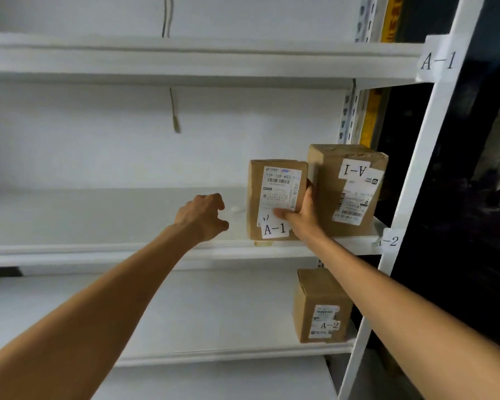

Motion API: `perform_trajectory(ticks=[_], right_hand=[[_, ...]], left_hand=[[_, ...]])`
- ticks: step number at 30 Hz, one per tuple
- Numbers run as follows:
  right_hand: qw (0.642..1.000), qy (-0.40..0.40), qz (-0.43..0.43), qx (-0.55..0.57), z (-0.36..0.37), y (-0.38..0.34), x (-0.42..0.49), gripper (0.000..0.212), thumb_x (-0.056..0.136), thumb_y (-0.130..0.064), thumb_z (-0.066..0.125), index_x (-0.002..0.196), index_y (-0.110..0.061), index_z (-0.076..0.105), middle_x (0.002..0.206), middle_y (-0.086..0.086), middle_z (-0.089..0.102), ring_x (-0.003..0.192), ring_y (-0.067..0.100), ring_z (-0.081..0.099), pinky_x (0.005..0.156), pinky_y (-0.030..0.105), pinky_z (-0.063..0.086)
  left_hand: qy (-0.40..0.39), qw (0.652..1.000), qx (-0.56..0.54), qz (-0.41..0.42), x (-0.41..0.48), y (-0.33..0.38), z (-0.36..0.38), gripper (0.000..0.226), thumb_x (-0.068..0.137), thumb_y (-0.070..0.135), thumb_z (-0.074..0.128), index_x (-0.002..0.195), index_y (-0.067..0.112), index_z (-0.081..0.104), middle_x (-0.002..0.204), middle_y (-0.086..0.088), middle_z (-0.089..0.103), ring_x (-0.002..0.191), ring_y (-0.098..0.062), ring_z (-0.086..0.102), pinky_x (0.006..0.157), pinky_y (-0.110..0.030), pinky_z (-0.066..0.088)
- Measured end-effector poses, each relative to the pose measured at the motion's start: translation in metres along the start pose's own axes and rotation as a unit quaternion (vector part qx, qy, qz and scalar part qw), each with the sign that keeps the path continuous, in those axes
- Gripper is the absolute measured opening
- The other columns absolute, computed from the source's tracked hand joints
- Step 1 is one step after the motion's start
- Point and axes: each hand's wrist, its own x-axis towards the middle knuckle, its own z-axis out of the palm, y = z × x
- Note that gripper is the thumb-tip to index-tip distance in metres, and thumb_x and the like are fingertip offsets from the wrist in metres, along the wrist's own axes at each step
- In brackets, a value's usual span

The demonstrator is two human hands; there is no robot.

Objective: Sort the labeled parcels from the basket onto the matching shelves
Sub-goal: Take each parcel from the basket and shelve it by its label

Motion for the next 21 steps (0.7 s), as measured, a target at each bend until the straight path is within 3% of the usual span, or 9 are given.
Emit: perform_trajectory(ticks=[2, 6, 9, 13, 15, 18, 19, 21], right_hand=[[1.0, -0.011, 0.012, -0.005, -0.002, 0.006, 0.005, 0.097, 0.082, 0.01, 0.062, 0.152, -0.011, -0.002, 0.146, 0.013, 0.039, 0.135, 0.026, 0.038, 0.102, 0.035, 0.042], [1.0, 0.01, 0.011, -0.012, -0.006, 0.008, 0.012, 0.092, 0.079, 0.015, 0.061, 0.15, -0.006, 0.007, 0.144, 0.014, 0.04, 0.135, 0.025, 0.037, 0.098, 0.027, 0.038], [1.0, 0.011, 0.008, -0.021, -0.003, 0.009, 0.008, 0.093, 0.08, 0.016, 0.061, 0.151, -0.004, 0.004, 0.145, 0.014, 0.039, 0.136, 0.026, 0.036, 0.1, 0.028, 0.04], [0.986, 0.044, 0.008, -0.159, -0.006, 0.008, -0.005, 0.092, 0.089, 0.002, 0.059, 0.151, -0.009, -0.008, 0.154, 0.011, 0.027, 0.14, 0.026, 0.029, 0.112, 0.042, 0.033], [0.964, 0.098, -0.032, -0.245, -0.009, 0.002, -0.016, 0.08, 0.09, -0.002, 0.059, 0.151, -0.008, 0.007, 0.152, 0.014, 0.03, 0.136, 0.028, 0.036, 0.107, 0.044, 0.04], [0.924, 0.158, -0.1, -0.335, -0.006, -0.013, -0.039, 0.054, 0.088, -0.006, 0.061, 0.132, -0.003, 0.032, 0.124, 0.017, 0.053, 0.108, 0.03, 0.057, 0.078, 0.036, 0.051], [0.918, 0.143, -0.113, -0.352, -0.003, -0.016, -0.047, 0.048, 0.087, -0.01, 0.063, 0.126, -0.005, 0.036, 0.117, 0.015, 0.057, 0.101, 0.029, 0.059, 0.072, 0.035, 0.051], [0.928, 0.056, -0.089, -0.358, 0.01, -0.025, -0.064, 0.042, 0.085, -0.021, 0.069, 0.117, -0.011, 0.044, 0.105, 0.008, 0.061, 0.096, 0.025, 0.062, 0.076, 0.039, 0.054]], left_hand=[[-0.013, 1.0, -0.001, -0.004, 0.006, 0.0, 0.007, 0.043, 0.084, 0.029, 0.067, 0.124, 0.022, 0.054, 0.119, -0.002, 0.063, 0.105, -0.024, 0.059, 0.082, -0.032, 0.048], [-0.021, 1.0, 0.003, 0.007, 0.01, 0.008, 0.015, 0.043, 0.084, 0.029, 0.067, 0.125, 0.022, 0.054, 0.119, -0.001, 0.062, 0.104, -0.023, 0.06, 0.081, -0.032, 0.049], [-0.021, 1.0, 0.003, 0.017, 0.006, 0.017, 0.016, 0.044, 0.084, 0.029, 0.067, 0.125, 0.022, 0.053, 0.12, -0.002, 0.062, 0.102, -0.024, 0.061, 0.084, -0.035, 0.052], [-0.027, 0.999, 0.005, 0.031, -0.009, 0.024, 0.012, 0.045, 0.085, 0.028, 0.066, 0.127, 0.022, 0.052, 0.121, -0.002, 0.061, 0.104, -0.024, 0.061, 0.081, -0.033, 0.051], [-0.029, 0.999, 0.003, 0.031, -0.02, 0.024, 0.008, 0.045, 0.085, 0.028, 0.065, 0.128, 0.022, 0.051, 0.121, -0.002, 0.061, 0.104, -0.024, 0.06, 0.081, -0.033, 0.051], [-0.031, 0.999, -0.003, 0.026, -0.042, 0.017, 0.001, 0.046, 0.084, 0.027, 0.065, 0.128, 0.023, 0.051, 0.121, -0.002, 0.061, 0.104, -0.024, 0.06, 0.082, -0.033, 0.051], [-0.033, 0.999, -0.003, 0.022, -0.05, 0.014, -0.001, 0.046, 0.084, 0.027, 0.065, 0.128, 0.023, 0.051, 0.122, -0.002, 0.061, 0.104, -0.025, 0.06, 0.081, -0.032, 0.05], [-0.034, 0.999, -0.001, 0.009, -0.068, 0.003, -0.008, 0.045, 0.084, 0.027, 0.063, 0.128, 0.023, 0.052, 0.122, -0.002, 0.06, 0.105, -0.025, 0.059, 0.079, -0.031, 0.047]])
